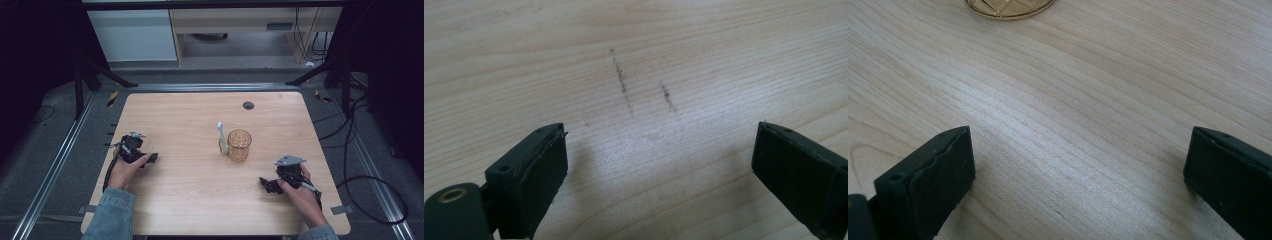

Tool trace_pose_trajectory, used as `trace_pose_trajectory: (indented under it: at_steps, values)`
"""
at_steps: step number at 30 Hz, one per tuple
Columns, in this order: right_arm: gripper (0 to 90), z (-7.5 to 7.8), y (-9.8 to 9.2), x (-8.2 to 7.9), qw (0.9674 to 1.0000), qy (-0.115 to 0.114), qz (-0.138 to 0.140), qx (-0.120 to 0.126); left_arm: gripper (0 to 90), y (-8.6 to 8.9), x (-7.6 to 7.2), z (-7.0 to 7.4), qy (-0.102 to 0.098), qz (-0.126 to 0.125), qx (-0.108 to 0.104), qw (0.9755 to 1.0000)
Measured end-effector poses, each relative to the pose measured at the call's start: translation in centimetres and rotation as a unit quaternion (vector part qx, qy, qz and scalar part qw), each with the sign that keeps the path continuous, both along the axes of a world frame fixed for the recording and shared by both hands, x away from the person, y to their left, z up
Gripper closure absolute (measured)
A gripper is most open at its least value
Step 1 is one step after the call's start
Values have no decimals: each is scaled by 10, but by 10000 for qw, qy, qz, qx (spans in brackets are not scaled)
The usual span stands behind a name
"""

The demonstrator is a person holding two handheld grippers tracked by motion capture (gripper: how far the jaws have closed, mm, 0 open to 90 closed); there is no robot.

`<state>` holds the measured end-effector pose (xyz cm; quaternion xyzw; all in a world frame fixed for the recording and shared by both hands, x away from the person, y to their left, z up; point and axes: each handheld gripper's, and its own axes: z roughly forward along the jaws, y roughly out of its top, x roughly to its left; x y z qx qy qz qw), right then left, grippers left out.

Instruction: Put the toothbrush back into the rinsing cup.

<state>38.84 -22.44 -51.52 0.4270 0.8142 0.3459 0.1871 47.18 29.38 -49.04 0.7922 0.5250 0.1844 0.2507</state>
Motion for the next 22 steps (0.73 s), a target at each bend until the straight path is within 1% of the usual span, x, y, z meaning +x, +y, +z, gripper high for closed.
trace_pose_trajectory:
  at_steps: [4, 6, 9, 10, 11, 12, 15, 16, 19, 22]
  values:
    - [4, 0, 0, 0, 10000, 4, -1, 4, 59, 2, 1, -4, 10, -5, -32, 10000]
    - [4, 0, 0, 0, 10000, 3, 0, 3, 50, 4, 1, -5, -40, 0, -64, 10000]
    - [4, 0, 0, 0, 10000, 4, -1, 3, 49, 7, 2, -7, -153, 65, -158, 9997]
    - [4, 0, 0, 0, 10000, 3, -2, 4, 45, 8, 2, -8, -207, 64, -154, 9996]
    - [4, 0, 0, 0, 10000, 3, -2, 4, 43, 8, 2, -8, -207, 64, -154, 9996]
    - [4, 0, 0, 0, 10000, 1, -1, 1, 35, 8, 2, -10, -298, 69, -163, 9994]
    - [4, 0, 0, 0, 10000, -1, -1, 0, 22, 9, 2, -11, -381, 62, -192, 9991]
    - [4, 0, 0, 0, 10000, 3, -1, 4, 15, 9, 2, -13, -436, 60, -211, 9988]
    - [4, 0, 0, 0, 10000, 3, -2, 3, 0, 10, 0, -18, -718, 63, -333, 9968]
    - [4, 0, 0, 0, 10000, 4, -6, 7, 0, 10, 0, -18, -714, 65, -334, 9969]
